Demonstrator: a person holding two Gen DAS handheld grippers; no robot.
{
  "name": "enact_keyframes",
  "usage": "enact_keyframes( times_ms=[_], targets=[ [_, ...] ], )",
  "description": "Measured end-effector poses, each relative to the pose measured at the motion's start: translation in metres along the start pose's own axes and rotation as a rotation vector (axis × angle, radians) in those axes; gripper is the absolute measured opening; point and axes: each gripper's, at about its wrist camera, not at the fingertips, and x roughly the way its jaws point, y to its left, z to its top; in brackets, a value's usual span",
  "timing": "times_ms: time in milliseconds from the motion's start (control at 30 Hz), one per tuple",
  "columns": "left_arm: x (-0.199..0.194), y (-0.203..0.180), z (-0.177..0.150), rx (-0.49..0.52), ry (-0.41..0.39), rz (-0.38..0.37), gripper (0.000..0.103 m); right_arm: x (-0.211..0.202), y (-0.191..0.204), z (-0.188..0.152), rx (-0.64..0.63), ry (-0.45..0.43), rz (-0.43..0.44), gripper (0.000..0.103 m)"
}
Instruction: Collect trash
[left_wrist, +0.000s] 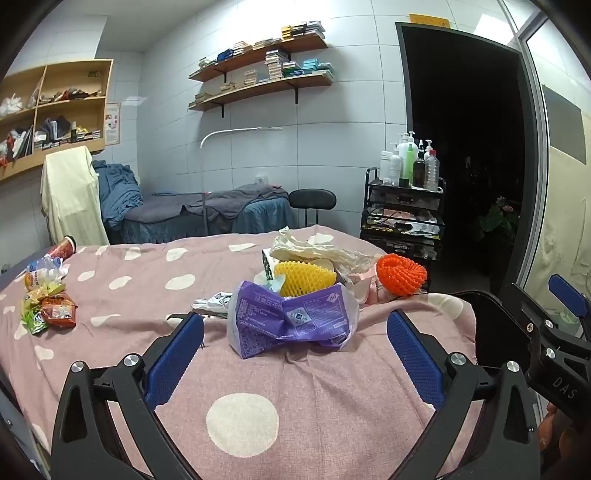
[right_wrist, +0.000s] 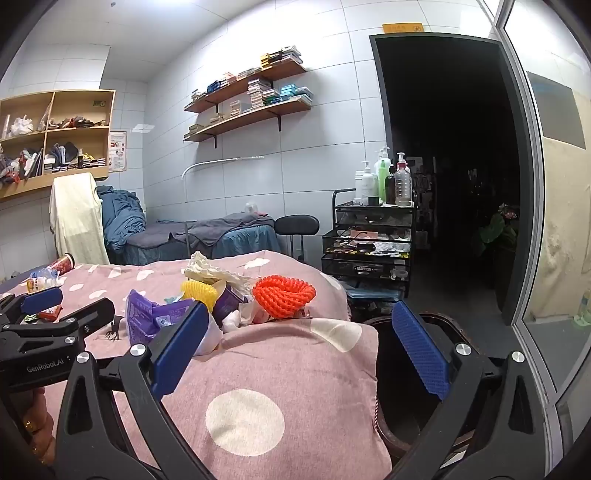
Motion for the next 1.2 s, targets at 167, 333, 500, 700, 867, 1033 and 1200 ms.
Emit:
enact_keyframes(
  times_ms=[167,333,500,700,867,1033,1200],
  targets=[
    [0.000,0.000,0.000,-0.004,-0.002,-0.002,0.098,-0.001,0.000,0.000,0.000,0.000,-0.001,0.098],
    [0.004,0.003,0.001,-0.012,0.010,-0.004,0.098,-0.003,0.004,-0.001,-0.001,0.003,0.002,0.098],
    [-0.001,-0.001,0.000,0.002,-0.009,-0.001,0.098,-0.005,0.004,-0.002,0.007,0.006,0.001,0.098],
    [-0.001,0.000,0.000,0.002,-0.008,0.000,0.098,0.004,-0.001,-0.002,0.007,0.012,0.008,0.098],
    [0.000,0.000,0.000,0.003,-0.006,0.000,0.098,0.003,-0.002,-0.003,0.009,0.012,0.010,0.098],
    [-0.004,-0.002,0.003,-0.001,-0.003,-0.003,0.098,0.004,-0.001,-0.004,0.013,0.024,0.015,0.098],
    [-0.001,0.000,-0.002,-0.004,0.003,-0.002,0.098,0.005,0.000,-0.005,0.012,0.029,0.018,0.098]
  ],
)
